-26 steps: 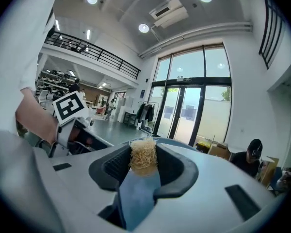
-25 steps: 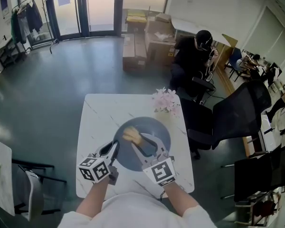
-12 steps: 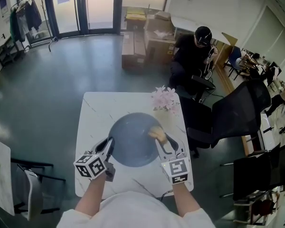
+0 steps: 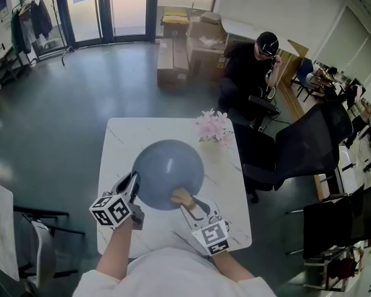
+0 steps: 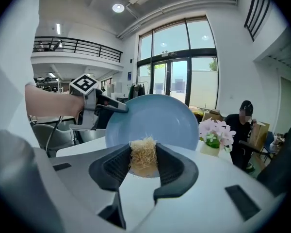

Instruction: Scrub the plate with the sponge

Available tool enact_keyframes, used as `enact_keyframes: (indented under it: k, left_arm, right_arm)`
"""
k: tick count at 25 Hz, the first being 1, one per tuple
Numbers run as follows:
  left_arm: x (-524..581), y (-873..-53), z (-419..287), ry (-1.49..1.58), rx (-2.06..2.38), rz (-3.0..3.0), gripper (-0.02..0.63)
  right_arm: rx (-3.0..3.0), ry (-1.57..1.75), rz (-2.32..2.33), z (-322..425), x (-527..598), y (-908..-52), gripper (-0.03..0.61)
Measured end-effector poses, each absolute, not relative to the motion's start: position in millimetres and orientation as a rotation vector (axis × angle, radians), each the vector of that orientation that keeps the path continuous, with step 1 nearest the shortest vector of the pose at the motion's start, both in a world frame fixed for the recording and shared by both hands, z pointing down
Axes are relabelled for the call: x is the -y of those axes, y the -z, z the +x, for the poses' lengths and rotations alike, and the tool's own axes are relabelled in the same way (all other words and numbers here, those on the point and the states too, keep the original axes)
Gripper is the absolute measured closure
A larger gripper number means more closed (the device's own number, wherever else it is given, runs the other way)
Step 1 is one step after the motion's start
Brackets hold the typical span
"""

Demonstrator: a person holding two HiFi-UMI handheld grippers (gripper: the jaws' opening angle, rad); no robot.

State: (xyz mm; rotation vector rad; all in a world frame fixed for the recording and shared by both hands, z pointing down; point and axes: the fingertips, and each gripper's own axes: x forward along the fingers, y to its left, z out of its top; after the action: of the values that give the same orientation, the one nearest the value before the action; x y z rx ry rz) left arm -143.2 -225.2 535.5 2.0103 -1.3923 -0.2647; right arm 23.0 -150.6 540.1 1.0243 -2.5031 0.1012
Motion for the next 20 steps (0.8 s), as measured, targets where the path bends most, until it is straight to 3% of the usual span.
enact_keyframes:
  k: [7, 20]
  left_arm:
    - [224.4, -552.1, -132.8, 0.253, 1.351, 1.983, 0.568]
    - [230.8, -600.4, -125.0, 0.218, 1.293, 1.865, 0.569]
  right_arm:
    - [2.546, -0.09, 0.889, -11.6, 132.9, -542.8, 0.419]
    - [2.552, -0.134, 1.002, 11.5, 140.1, -534.5, 0.419]
